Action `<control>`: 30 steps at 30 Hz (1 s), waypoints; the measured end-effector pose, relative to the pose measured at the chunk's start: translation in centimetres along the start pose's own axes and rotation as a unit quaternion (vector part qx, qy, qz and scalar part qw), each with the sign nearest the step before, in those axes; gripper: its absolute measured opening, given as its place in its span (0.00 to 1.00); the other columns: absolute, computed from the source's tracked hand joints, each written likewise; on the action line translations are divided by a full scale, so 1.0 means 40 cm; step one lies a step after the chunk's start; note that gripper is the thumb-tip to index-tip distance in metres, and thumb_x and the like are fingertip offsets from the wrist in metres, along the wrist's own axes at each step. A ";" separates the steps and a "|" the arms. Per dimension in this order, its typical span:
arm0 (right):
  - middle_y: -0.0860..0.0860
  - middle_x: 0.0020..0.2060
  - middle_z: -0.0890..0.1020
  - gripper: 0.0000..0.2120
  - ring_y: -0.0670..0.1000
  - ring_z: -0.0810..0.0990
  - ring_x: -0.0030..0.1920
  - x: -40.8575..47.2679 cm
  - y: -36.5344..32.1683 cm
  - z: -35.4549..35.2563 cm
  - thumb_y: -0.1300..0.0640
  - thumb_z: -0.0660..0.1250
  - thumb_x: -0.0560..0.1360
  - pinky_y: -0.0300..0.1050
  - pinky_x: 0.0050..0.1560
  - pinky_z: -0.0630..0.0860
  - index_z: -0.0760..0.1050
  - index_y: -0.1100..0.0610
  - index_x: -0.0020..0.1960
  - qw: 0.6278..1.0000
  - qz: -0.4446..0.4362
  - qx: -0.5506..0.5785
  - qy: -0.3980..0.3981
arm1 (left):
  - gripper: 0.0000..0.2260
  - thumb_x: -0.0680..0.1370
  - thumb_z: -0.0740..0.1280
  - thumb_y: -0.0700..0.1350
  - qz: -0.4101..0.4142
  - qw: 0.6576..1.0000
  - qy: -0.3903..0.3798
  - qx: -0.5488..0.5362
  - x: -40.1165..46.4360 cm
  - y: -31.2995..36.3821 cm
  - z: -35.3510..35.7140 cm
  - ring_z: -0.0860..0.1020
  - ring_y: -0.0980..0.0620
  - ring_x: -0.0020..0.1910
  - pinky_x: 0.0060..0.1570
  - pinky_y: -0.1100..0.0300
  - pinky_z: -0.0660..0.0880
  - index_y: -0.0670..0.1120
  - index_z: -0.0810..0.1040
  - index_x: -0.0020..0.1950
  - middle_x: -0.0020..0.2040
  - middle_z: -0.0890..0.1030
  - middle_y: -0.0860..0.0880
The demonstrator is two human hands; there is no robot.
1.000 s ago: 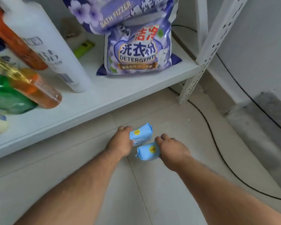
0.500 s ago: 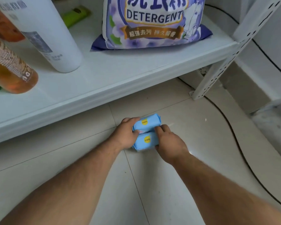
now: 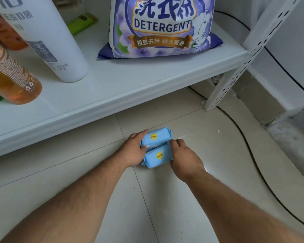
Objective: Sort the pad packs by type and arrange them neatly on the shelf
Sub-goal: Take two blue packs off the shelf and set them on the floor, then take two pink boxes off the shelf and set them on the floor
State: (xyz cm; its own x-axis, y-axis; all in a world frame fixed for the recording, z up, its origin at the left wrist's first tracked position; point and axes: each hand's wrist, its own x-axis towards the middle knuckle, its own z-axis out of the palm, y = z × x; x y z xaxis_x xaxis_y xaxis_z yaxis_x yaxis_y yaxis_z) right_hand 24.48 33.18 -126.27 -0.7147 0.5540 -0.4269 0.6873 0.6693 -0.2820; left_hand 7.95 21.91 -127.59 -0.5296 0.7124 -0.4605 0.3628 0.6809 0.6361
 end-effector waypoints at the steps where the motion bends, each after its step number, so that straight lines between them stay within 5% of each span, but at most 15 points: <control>1: 0.51 0.62 0.69 0.28 0.56 0.78 0.51 -0.002 0.001 -0.003 0.62 0.66 0.74 0.47 0.42 0.73 0.62 0.53 0.71 1.000 0.000 -0.002 -0.001 | 0.28 0.81 0.62 0.42 -0.002 1.000 0.001 -0.002 -0.004 0.003 -0.002 0.74 0.50 0.64 0.67 0.56 0.70 0.56 0.58 0.79 0.74 0.63 0.51; 4: 0.51 0.64 0.70 0.30 0.56 0.76 0.56 -0.017 0.005 -0.015 0.58 0.67 0.75 0.49 0.51 0.75 0.60 0.52 0.73 1.000 -0.006 -0.028 -0.004 | 0.30 0.81 0.63 0.45 -0.010 1.000 0.009 -0.009 -0.025 0.014 -0.017 0.75 0.52 0.62 0.64 0.54 0.73 0.57 0.55 0.79 0.76 0.61 0.53; 8: 0.50 0.68 0.70 0.32 0.56 0.73 0.64 -0.080 -0.002 -0.079 0.48 0.68 0.75 0.51 0.61 0.71 0.59 0.52 0.74 0.994 -0.014 -0.108 -0.013 | 0.28 0.82 0.60 0.46 -0.015 0.996 0.026 0.086 -0.113 0.061 -0.077 0.64 0.52 0.74 0.71 0.58 0.64 0.54 0.54 0.80 0.79 0.56 0.54; 13: 0.54 0.78 0.59 0.34 0.58 0.55 0.79 -0.265 -0.067 -0.292 0.43 0.64 0.78 0.57 0.78 0.53 0.56 0.53 0.79 0.982 -0.036 -0.156 -0.098 | 0.28 0.81 0.59 0.48 -0.059 0.974 -0.032 0.216 -0.355 0.234 -0.204 0.62 0.47 0.75 0.69 0.54 0.65 0.54 0.53 0.80 0.80 0.53 0.53; 21: 0.56 0.82 0.49 0.39 0.57 0.44 0.81 -0.636 -0.285 -0.765 0.40 0.61 0.79 0.60 0.78 0.45 0.50 0.54 0.82 0.973 -0.071 -0.164 -0.143 | 0.30 0.79 0.60 0.49 -0.095 0.945 -0.097 0.297 -0.782 0.637 -0.526 0.59 0.45 0.76 0.70 0.49 0.64 0.54 0.52 0.80 0.81 0.52 0.49; 30: 0.55 0.82 0.48 0.41 0.56 0.46 0.81 -1.036 -0.515 -1.357 0.38 0.61 0.79 0.56 0.79 0.49 0.46 0.54 0.82 0.977 -0.094 -0.174 -0.082 | 0.32 0.80 0.60 0.52 -0.066 0.952 -0.034 0.296 -1.242 1.022 -0.957 0.55 0.44 0.78 0.72 0.46 0.61 0.53 0.49 0.80 0.81 0.48 0.48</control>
State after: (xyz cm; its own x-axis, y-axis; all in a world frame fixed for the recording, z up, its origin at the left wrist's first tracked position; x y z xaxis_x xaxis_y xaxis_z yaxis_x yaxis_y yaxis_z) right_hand 32.89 23.31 -56.13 -0.7740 0.3375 -0.5358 0.4397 0.8953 -0.0712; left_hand 19.74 7.85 -54.99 -0.5569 0.6103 -0.5634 0.6763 0.7269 0.1188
